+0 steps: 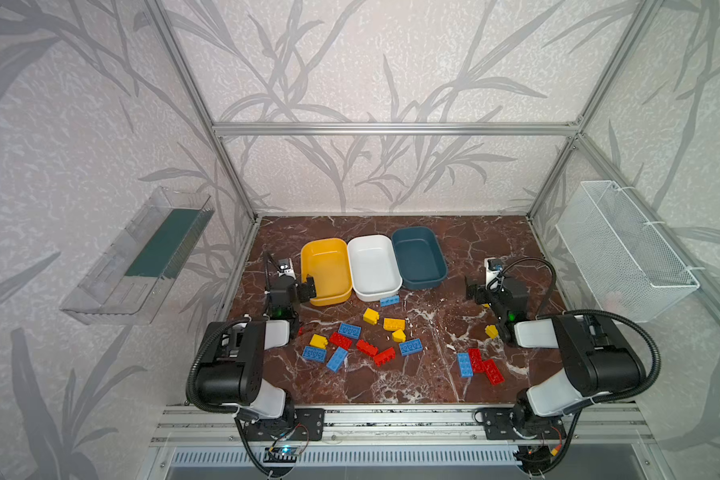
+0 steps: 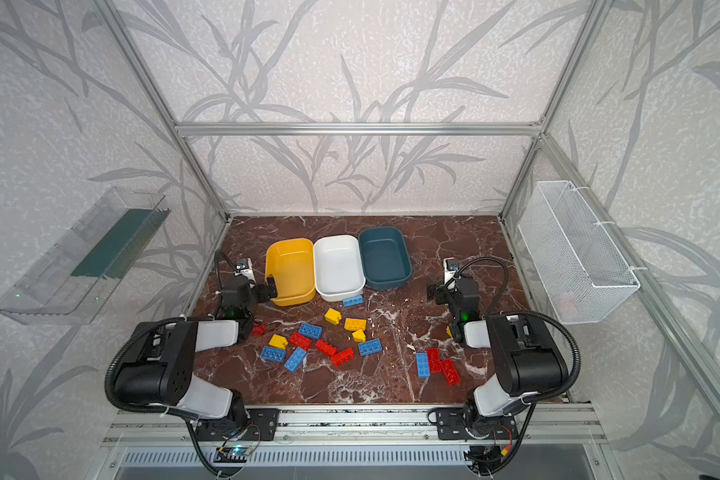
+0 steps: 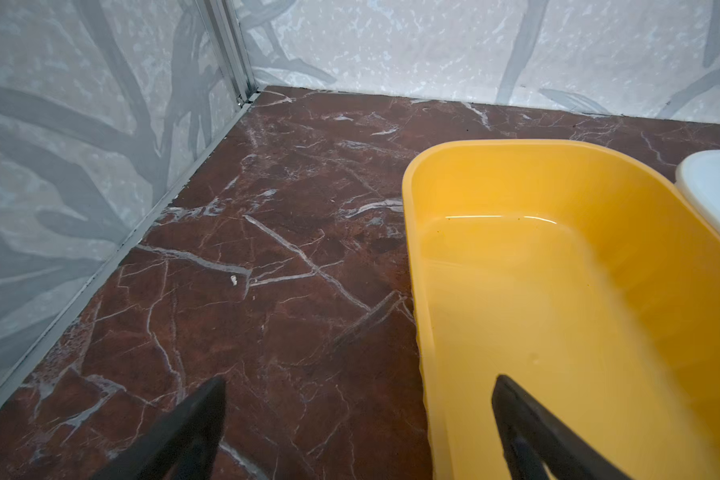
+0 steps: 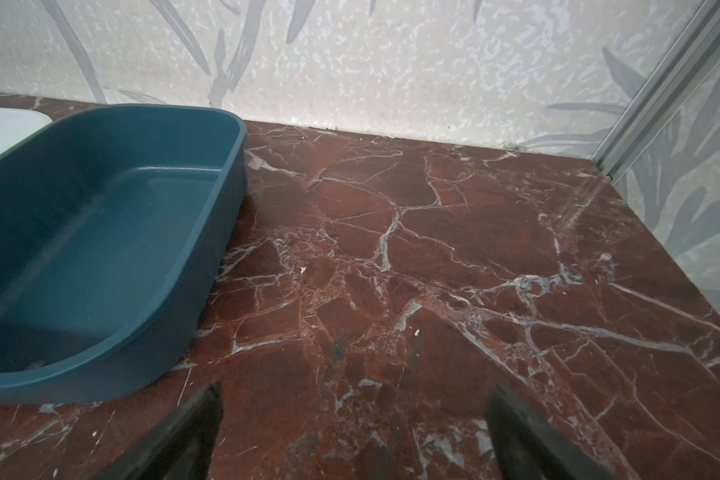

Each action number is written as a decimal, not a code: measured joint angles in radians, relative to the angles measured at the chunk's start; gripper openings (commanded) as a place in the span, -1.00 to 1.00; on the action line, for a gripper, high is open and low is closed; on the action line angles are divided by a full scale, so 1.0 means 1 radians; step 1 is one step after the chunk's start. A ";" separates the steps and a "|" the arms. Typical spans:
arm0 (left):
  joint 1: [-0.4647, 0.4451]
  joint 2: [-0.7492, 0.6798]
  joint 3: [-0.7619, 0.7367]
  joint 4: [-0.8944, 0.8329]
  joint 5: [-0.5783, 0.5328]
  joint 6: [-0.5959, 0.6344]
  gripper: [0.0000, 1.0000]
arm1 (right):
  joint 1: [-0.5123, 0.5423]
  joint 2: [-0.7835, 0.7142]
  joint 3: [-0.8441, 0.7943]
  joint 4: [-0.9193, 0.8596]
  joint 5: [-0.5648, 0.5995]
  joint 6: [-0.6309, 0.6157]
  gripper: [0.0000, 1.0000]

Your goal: Sort the legos into containers by color

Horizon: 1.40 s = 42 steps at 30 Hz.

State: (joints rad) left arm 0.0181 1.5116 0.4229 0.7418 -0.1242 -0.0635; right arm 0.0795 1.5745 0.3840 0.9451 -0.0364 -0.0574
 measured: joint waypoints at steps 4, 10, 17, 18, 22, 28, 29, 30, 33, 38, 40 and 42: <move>0.000 0.000 0.000 0.000 0.000 0.000 0.98 | 0.000 0.000 0.000 0.000 0.000 0.000 0.98; 0.000 0.000 0.000 0.000 0.000 0.000 0.98 | 0.000 0.000 0.000 0.000 0.000 0.000 0.98; 0.000 0.000 0.000 0.000 0.000 0.000 0.99 | 0.000 0.000 0.000 0.000 0.000 0.000 0.98; 0.000 0.000 0.000 0.000 0.000 0.000 0.98 | 0.000 0.000 0.000 0.000 0.000 0.000 0.98; 0.000 0.000 0.000 0.000 0.000 0.000 0.98 | 0.000 0.000 0.000 0.000 0.000 0.000 0.98; 0.000 0.000 0.000 0.000 0.000 0.000 0.98 | 0.000 0.000 0.000 0.000 0.000 0.000 0.98; 0.000 0.000 0.000 0.000 0.000 0.000 0.98 | 0.000 0.000 0.000 0.000 0.000 0.000 0.98; 0.000 0.000 0.000 0.000 0.000 0.000 0.98 | 0.000 0.000 0.000 0.000 0.000 0.000 0.98; 0.000 0.000 0.000 0.000 0.000 0.000 0.98 | 0.000 0.000 0.000 0.000 0.000 0.000 0.98; 0.000 0.000 0.000 -0.001 -0.002 0.000 0.98 | 0.007 0.000 0.000 0.000 0.002 -0.002 0.98; 0.000 -0.010 0.007 -0.037 -0.006 -0.001 0.98 | 0.015 -0.008 -0.004 -0.005 0.016 -0.005 0.98; 0.000 -0.034 0.040 -0.126 -0.009 -0.003 0.98 | 0.030 -0.043 -0.004 -0.055 0.037 -0.012 0.98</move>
State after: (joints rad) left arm 0.0177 1.4780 0.4625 0.6155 -0.1329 -0.0666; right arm 0.1093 1.5311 0.3801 0.8906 0.0006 -0.0692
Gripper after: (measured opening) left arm 0.993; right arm 0.991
